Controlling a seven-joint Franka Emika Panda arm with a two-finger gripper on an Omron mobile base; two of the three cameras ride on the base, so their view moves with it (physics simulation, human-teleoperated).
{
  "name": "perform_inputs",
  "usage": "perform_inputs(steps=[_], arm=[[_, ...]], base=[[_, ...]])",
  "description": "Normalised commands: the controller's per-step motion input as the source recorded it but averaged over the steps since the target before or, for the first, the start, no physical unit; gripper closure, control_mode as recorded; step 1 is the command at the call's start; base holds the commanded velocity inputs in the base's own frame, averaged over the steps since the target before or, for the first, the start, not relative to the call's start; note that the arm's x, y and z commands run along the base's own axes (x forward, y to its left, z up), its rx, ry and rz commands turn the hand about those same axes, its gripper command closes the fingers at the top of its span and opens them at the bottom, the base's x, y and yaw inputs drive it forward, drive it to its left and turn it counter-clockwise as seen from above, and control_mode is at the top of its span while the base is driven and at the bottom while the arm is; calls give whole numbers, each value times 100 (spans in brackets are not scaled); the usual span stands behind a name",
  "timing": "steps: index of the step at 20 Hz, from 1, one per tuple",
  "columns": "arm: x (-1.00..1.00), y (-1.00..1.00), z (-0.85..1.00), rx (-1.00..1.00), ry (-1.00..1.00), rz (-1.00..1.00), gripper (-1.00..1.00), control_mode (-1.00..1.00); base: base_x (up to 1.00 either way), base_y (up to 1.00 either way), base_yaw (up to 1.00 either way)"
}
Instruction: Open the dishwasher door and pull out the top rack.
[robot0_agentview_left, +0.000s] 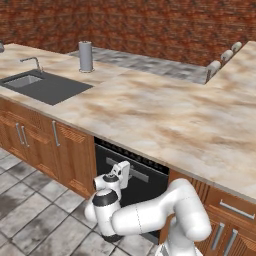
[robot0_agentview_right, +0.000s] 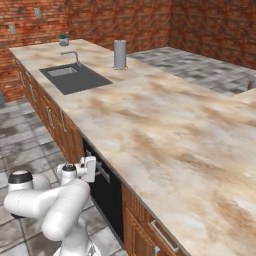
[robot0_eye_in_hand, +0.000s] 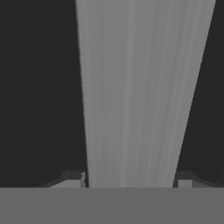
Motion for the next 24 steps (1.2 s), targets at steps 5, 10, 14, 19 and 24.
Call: perform_inputs(steps=[5,10,14,19,24], arm=[[-1,38,-99,-23,-6,-2,100,-100],[-18,75,-100,-22,-6,0,100,-100],[-31,91,-100,-15,-5,0,100,-100],[-34,95,-97,-4,-1,0,100,-100],[-32,94,-95,0,0,0,100,-100]], base=[[0,0,0],[0,0,0],[0,0,0],[0,0,0],[0,0,0]])
